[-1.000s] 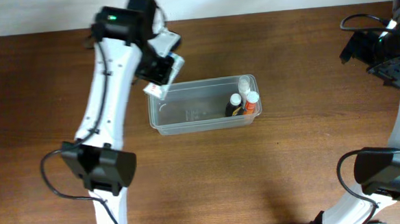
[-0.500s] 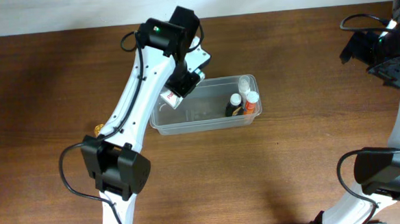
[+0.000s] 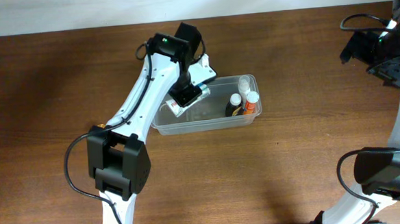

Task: Pack container
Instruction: 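Lower the Panadol box into the container's middle and release it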

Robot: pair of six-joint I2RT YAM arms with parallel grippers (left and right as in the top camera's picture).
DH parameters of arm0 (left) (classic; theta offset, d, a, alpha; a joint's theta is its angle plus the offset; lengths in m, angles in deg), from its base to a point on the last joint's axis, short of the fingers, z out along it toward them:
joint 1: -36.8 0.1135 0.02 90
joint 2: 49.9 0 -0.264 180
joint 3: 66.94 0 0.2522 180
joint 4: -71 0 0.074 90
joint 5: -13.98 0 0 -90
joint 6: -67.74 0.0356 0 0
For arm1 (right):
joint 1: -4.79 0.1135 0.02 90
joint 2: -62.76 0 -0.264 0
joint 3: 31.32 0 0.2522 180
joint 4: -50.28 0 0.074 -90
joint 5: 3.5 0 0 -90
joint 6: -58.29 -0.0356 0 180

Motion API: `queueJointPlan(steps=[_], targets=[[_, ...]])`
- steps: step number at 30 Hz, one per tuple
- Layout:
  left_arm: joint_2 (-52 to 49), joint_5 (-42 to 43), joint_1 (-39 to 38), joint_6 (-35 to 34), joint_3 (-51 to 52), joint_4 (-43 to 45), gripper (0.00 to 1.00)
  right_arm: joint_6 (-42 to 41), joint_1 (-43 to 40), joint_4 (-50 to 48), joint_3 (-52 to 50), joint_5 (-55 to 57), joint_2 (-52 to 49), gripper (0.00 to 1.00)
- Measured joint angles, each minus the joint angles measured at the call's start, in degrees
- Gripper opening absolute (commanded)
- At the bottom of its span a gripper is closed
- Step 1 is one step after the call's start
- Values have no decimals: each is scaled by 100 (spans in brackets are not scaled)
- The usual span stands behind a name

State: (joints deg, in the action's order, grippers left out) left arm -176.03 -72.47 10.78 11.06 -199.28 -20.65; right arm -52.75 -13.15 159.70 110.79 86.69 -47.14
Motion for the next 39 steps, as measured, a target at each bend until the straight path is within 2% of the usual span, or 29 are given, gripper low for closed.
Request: queueJointPlan(steps=[9,19,25,28,30,39], targets=[[0,396,0,1069,225,404,30,2,0,0,0,0,0,98],[0,529,0,2199,442,610,39,4,0,0,0,0,0,98],[0,551,0,2398,444,647,54,2,0,0,0,0,0,98],[0,551,0,2455,444,647,69,4,0,0,0,0,0,98],[0,555,0,2476,444,649,74,2,0,0,0,2,0,98],[0,573,0,2468,444,682,76,0,0,0,0,0,0,98]])
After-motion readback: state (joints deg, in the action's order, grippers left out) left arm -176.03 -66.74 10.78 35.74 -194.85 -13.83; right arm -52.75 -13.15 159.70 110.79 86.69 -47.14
